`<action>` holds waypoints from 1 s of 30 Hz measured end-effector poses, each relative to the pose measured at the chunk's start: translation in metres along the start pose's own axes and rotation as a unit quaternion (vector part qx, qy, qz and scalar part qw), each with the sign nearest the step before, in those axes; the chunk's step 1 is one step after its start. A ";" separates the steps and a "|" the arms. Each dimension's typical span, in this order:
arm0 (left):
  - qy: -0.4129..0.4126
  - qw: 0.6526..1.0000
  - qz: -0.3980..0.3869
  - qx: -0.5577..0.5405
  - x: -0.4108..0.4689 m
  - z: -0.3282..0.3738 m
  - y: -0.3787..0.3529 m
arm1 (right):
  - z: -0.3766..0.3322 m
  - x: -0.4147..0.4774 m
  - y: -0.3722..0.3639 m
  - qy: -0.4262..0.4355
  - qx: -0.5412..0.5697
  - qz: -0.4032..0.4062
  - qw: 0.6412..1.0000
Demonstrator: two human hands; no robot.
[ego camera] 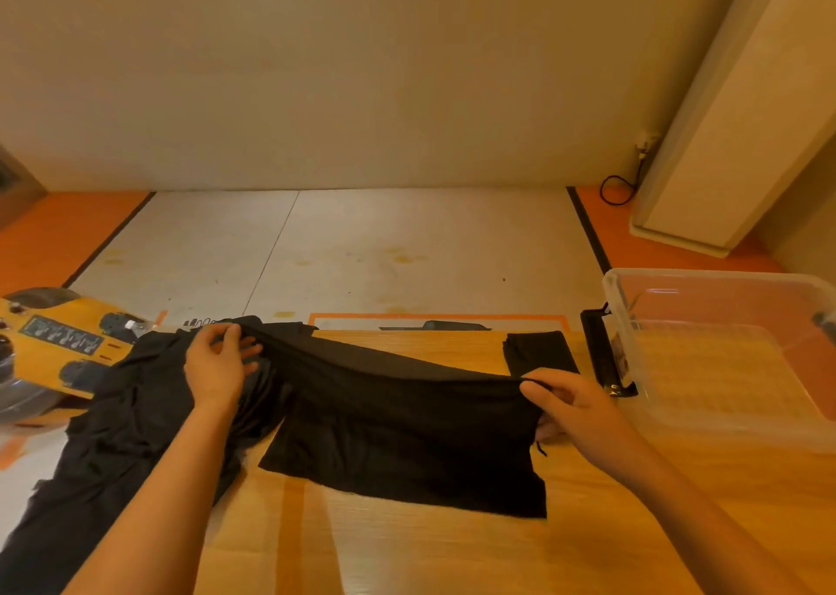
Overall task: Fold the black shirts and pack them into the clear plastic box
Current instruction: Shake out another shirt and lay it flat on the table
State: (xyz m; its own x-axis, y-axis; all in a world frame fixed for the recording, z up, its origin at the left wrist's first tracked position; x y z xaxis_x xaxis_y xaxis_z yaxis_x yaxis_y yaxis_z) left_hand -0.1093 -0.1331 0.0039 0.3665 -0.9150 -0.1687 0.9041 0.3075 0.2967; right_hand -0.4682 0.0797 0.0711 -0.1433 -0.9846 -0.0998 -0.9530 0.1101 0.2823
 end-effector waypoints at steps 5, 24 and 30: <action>-0.017 0.989 0.058 -0.133 0.015 0.043 0.040 | -0.067 -0.018 -0.033 0.075 0.038 -0.008 0.996; -0.202 0.977 -0.070 0.004 -0.014 0.169 -0.030 | -0.032 -0.034 -0.080 -0.094 0.298 0.072 0.947; -0.154 0.864 -0.385 0.286 -0.079 0.035 -0.162 | 0.117 -0.069 -0.076 -0.321 0.310 0.185 0.876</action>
State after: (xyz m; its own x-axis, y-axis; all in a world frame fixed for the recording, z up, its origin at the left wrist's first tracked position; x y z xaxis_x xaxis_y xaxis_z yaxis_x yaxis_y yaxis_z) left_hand -0.2922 -0.1192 0.0018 -0.4504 -0.8441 -0.2909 0.5647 -0.5217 0.6395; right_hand -0.4167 0.1553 -0.0552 -0.4035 -0.6091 -0.6828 -0.7434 0.6533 -0.1434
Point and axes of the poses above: each hand's wrist, its own x-axis towards the middle knuckle, its own y-axis out of the back of the hand, z = x × y, the point moved 1 cm from there along x, towards the middle knuckle, and after that the axes turned 9 degrees about y, right-handed, at the moved point
